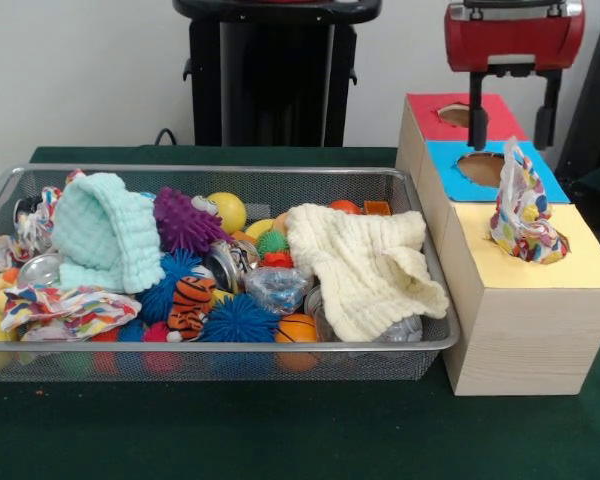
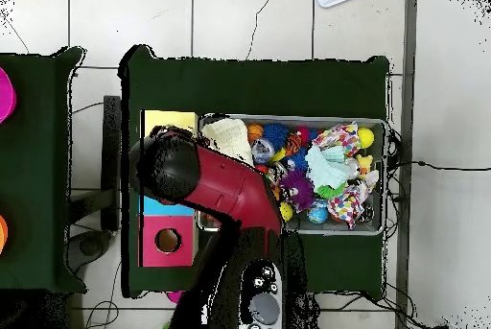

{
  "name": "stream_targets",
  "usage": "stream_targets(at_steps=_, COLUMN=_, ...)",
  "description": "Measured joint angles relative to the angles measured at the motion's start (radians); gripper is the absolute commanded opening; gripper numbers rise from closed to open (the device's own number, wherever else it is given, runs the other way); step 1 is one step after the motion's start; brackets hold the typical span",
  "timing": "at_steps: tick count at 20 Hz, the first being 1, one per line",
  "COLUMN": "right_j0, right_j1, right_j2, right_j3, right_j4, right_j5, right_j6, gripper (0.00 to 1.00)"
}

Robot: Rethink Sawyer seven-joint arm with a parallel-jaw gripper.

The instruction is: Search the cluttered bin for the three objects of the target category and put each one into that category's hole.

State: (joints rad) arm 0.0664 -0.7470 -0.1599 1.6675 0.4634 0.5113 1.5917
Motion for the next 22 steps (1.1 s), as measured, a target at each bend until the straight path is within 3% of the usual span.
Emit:
stream_targets(at_steps=10, right_j0=-0.107, right_j1=-0.03, right_j2=0.0, right_j3=0.023, right_j4=-0.098, right_j5=0.004, right_j6=0.0, gripper=1.0)
stream_targets(at_steps=22, right_j0=-0.26, right_j1=-0.013, right_j2=0.039, right_j3=0.029, right_j4=-0.22, right_j5=0.004, right_j6=0.0, gripper=1.0)
